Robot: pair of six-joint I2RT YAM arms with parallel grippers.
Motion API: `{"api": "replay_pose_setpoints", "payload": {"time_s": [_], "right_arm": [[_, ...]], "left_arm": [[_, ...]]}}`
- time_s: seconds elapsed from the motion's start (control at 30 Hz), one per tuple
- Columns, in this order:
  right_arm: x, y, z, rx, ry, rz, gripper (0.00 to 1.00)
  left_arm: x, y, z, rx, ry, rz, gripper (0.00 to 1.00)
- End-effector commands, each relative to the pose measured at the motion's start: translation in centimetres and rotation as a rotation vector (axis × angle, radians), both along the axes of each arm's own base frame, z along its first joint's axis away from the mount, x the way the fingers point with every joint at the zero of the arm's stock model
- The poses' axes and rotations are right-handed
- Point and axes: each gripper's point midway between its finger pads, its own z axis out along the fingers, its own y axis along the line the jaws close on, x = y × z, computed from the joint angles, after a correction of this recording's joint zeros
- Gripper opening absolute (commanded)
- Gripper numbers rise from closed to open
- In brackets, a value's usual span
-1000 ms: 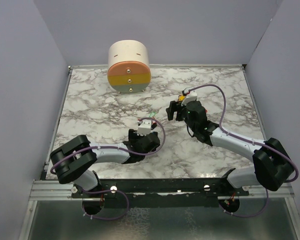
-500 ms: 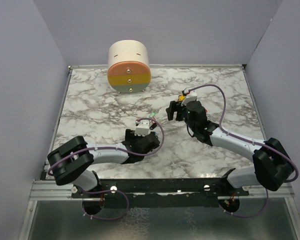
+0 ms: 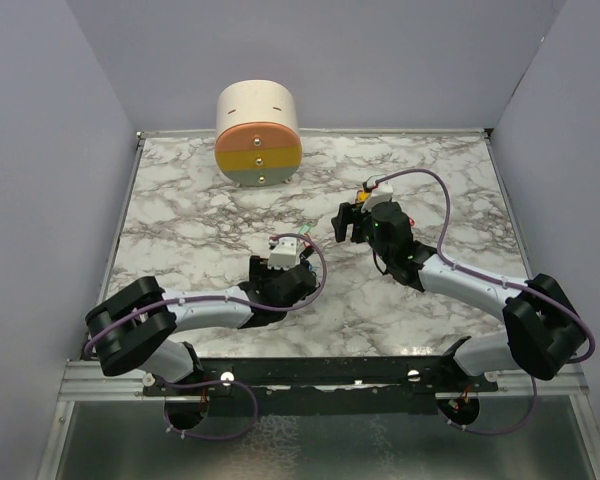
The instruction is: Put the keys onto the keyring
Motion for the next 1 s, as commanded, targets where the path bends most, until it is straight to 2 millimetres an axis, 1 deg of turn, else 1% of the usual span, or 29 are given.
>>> {"api": "replay_pose_setpoints", "payload": {"time_s": [0.0, 0.4, 0.5, 0.6, 0.77, 0.97], "right_arm": [[0.1, 0.5, 0.5, 0.015, -0.017, 0.016, 0.76], [0.2, 0.4, 0.6, 0.013, -0.019, 0.008, 0.76], [0.1, 0.4, 0.8, 0.015, -0.023, 0.008, 0.76], [0.1, 0.3, 0.9, 0.016, -0.024, 0.008, 0.76], [0.0, 0.3, 1.0, 0.018, -0.025, 0.011, 0.76], [0.0, 0.3, 1.0, 0.018, -0.025, 0.011, 0.75]], "left_arm": [[0.2, -1.1, -0.3, -0.014, 0.009, -0.019, 0.89], [0.4, -2.4, -1.4, -0.028, 0.024, -0.039, 0.88], [0.4, -2.4, -1.7, -0.019, 0.029, -0.038, 0.88], [0.3, -2.0, -2.0, -0.006, 0.034, -0.033, 0.88], [0.1, -0.9, -2.1, 0.017, 0.03, -0.015, 0.8], [0.1, 0.4, -2.2, 0.026, 0.035, 0.007, 0.75]]}}
